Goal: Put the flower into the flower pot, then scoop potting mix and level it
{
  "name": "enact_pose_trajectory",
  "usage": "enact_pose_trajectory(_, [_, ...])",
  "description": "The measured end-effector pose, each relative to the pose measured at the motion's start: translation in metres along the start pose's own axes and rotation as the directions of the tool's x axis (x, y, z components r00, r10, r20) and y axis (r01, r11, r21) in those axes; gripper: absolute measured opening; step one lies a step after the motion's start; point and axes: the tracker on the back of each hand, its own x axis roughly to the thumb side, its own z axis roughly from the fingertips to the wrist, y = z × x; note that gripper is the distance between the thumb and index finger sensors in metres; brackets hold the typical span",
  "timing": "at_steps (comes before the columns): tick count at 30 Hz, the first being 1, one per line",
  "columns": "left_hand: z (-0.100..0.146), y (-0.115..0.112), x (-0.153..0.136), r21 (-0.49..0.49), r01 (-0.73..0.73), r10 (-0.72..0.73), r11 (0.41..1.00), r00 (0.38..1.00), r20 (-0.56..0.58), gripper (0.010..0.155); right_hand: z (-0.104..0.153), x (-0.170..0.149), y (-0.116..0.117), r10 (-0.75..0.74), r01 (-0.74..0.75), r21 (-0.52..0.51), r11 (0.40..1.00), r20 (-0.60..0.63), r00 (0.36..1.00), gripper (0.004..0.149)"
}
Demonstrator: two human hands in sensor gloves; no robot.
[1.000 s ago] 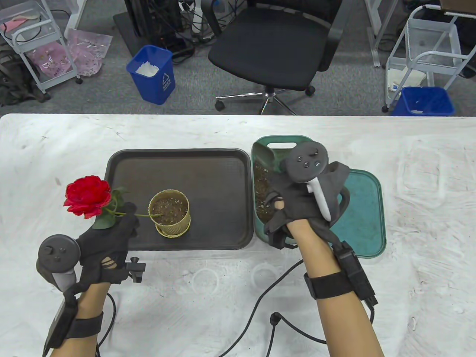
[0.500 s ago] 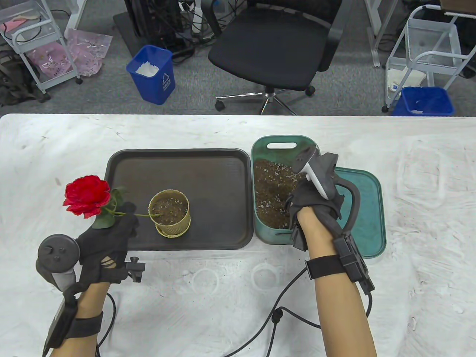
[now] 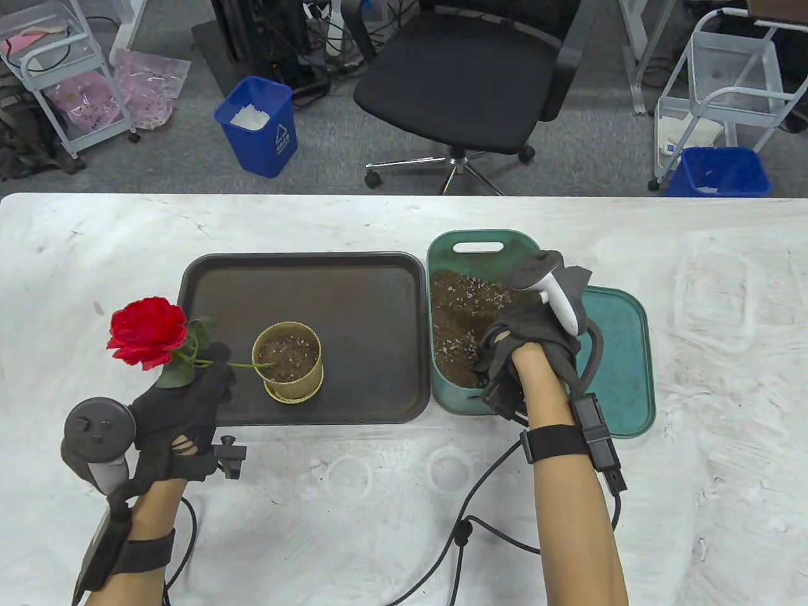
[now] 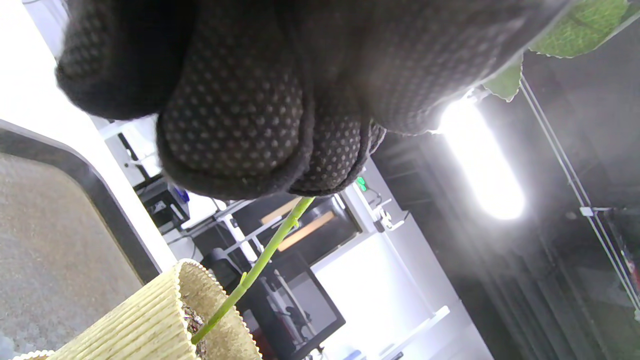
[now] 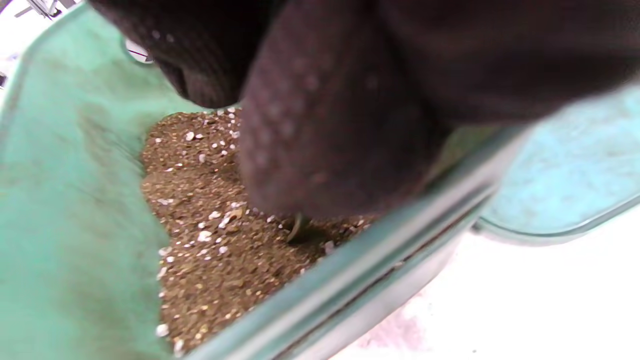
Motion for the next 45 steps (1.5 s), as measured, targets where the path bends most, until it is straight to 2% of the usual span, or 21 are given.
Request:
enact_pose_trajectory(6, [0.001, -0.001, 0.001, -0.001, 0.004, -0.004, 1.0, 1.0, 0.006, 0.043, -0.009, -0.005, 0.002, -0.125, 0.125, 0.026, 0.992, -0.002, 0.992, 0.052])
enact_pose_trajectory(14, [0.001, -0.002, 0.001, -0.007, -0.002, 0.002, 1.0, 1.0, 0.006, 0.043, -0.014, 0.004, 0.008, -0.275, 0.274, 0.047, 0.96, 0.014, 0.961, 0.053])
enact_pose_trajectory(23, [0.001, -0.002, 0.001, -0.009, -0.001, 0.001, 1.0, 1.0, 0.008, 0.043, -0.022, -0.011, 0.017, -0.477, 0.475, 0.1, 0.874, 0.003, 0.879, 0.053])
enact_pose_trajectory(36, [0.001, -0.001, 0.0, -0.003, -0.005, 0.005, 1.0, 1.0, 0.0, 0.043, -0.008, -0.025, 0.01, -0.643, 0.639, 0.073, 0.766, 0.041, 0.765, 0.053])
enact_pose_trajectory(45, [0.001, -0.001, 0.001, -0.007, -0.002, 0.002, 1.0, 1.0, 0.005, 0.043, 0.019, -0.043, -0.003, -0.719, 0.715, 0.08, 0.695, 0.111, 0.686, 0.053])
